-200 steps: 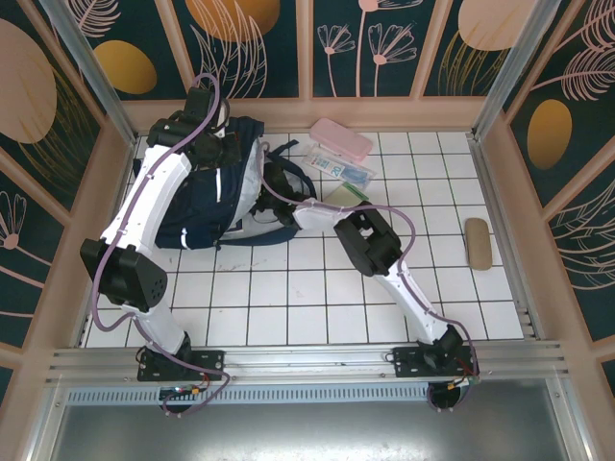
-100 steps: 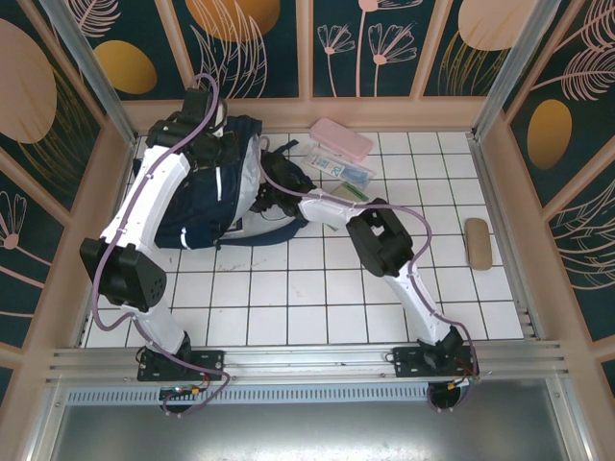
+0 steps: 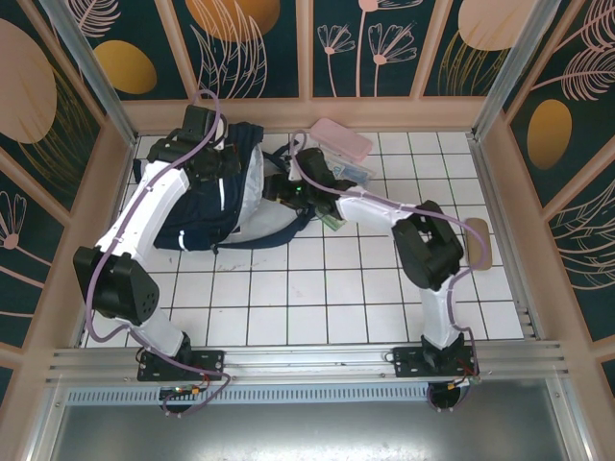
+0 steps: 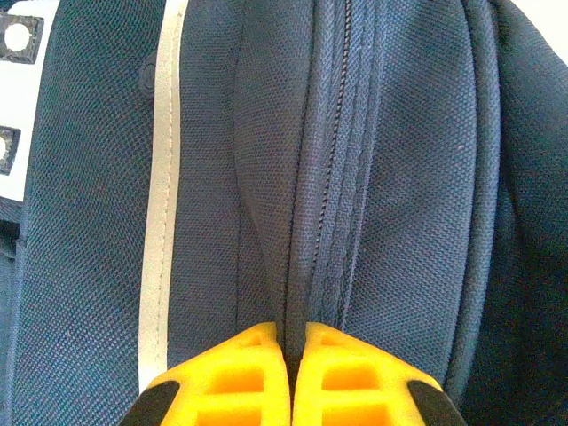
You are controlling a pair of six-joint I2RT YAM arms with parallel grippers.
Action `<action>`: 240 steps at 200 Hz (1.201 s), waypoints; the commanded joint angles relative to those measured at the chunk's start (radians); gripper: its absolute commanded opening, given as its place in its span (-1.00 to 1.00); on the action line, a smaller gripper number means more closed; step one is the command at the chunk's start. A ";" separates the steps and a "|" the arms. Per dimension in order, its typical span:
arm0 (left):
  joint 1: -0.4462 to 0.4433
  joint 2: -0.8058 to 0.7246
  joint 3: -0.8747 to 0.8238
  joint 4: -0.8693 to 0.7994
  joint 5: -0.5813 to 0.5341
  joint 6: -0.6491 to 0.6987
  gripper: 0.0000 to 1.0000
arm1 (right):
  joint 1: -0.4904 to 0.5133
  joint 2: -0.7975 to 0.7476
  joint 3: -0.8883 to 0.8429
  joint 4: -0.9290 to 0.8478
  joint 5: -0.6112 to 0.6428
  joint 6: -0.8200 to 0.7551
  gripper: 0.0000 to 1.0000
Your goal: Pack books, pencil case, and school supplies into a backpack
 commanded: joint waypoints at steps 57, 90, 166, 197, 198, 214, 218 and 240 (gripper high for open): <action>0.011 -0.047 -0.106 0.053 -0.079 0.024 -1.00 | -0.173 -0.215 -0.285 -0.050 0.169 -0.128 0.02; 0.011 -0.048 -0.132 0.065 -0.032 0.015 -0.97 | -0.254 -0.158 -0.265 -0.082 0.183 -0.206 -0.06; 0.011 -0.074 -0.206 0.103 0.054 -0.031 -0.57 | -0.360 0.044 -0.097 -0.191 0.156 -0.340 -0.24; 0.010 -0.097 -0.212 0.095 0.058 -0.066 -0.24 | -0.348 0.019 -0.180 -0.166 0.149 -0.309 -0.26; 0.009 -0.097 -0.213 0.094 0.058 -0.066 -0.24 | -0.347 0.016 -0.184 -0.166 0.150 -0.308 -0.26; 0.005 -0.113 -0.220 0.097 0.059 -0.088 -0.20 | -0.333 -0.025 -0.247 -0.158 0.156 -0.256 -0.28; 0.002 -0.119 -0.225 0.099 0.060 -0.096 -0.20 | -0.329 -0.035 -0.266 -0.153 0.151 -0.239 -0.29; -0.036 -0.144 -0.279 0.152 0.083 -0.155 -0.18 | -0.279 -0.106 -0.381 -0.121 0.161 -0.151 -0.30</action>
